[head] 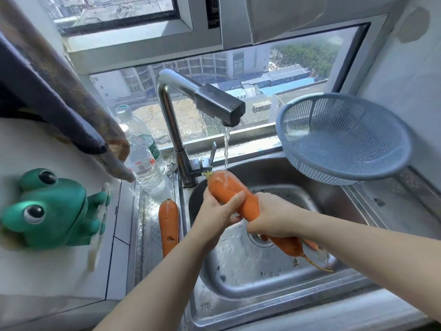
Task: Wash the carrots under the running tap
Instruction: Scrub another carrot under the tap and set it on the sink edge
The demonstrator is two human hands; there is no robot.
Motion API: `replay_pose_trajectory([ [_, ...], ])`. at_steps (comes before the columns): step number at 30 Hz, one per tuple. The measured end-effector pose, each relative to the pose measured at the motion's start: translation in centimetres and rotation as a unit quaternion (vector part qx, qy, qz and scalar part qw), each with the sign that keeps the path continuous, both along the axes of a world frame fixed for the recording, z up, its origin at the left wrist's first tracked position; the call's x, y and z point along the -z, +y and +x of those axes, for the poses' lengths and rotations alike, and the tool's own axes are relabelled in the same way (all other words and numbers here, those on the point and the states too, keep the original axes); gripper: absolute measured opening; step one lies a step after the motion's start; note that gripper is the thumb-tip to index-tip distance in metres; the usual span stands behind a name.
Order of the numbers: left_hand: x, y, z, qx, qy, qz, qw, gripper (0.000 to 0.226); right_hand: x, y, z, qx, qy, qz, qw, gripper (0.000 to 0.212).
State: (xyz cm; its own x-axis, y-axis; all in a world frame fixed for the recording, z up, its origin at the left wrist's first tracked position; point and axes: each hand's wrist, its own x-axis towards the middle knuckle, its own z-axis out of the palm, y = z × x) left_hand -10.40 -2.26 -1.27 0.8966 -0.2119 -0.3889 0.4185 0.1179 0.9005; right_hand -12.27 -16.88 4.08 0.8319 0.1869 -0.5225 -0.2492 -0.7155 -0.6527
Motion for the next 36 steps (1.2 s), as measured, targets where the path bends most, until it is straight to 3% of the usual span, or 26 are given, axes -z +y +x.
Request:
replay_pose_trajectory([
  [5,-0.5,-0.8,0.8,-0.105,-0.054,0.103,0.988,0.062,-0.5,0.8,0.1,0.006,0.012,0.024,1.0,0.018],
  [7,-0.6,-0.5,0.5,-0.103,-0.053,0.094,0.989,0.05,-0.3,0.8,0.1,0.005,0.026,0.036,0.999,0.021],
  [10,-0.5,0.1,-0.2,-0.029,-0.018,0.052,0.998,0.062,0.1,0.4,0.0,0.008,0.039,0.053,0.998,0.015],
  [14,0.2,0.8,-0.7,0.05,-0.064,0.087,0.993,0.095,0.6,0.0,-0.2,0.016,0.053,0.071,0.996,0.01],
  [17,0.1,0.4,-0.5,0.002,-0.103,0.151,0.983,0.094,0.7,0.2,-0.4,0.027,0.041,0.068,0.996,0.016],
  [21,0.1,-0.4,0.2,-0.089,-0.086,0.199,0.972,0.079,0.2,0.3,-0.8,0.012,0.035,0.045,0.998,0.024],
  [25,-0.5,-1.4,1.0,-0.126,-0.012,0.137,0.983,0.052,0.6,-0.2,-1.1,0.001,0.032,0.03,0.999,0.035],
  [27,-0.9,-1.8,1.4,-0.133,0.063,0.075,0.986,0.051,0.6,-0.6,-1.2,0.009,0.048,0.042,0.998,0.034],
  [33,-1.0,0.0,1.0,0.022,0.094,-0.049,0.994,0.05,0.6,-2.6,-1.4,0.029,0.122,0.116,0.985,0.02],
  [36,-1.0,0.9,0.6,0.053,0.092,-0.088,0.991,0.045,1.0,-2.6,-1.3,0.014,0.142,0.128,0.981,0.02],
])
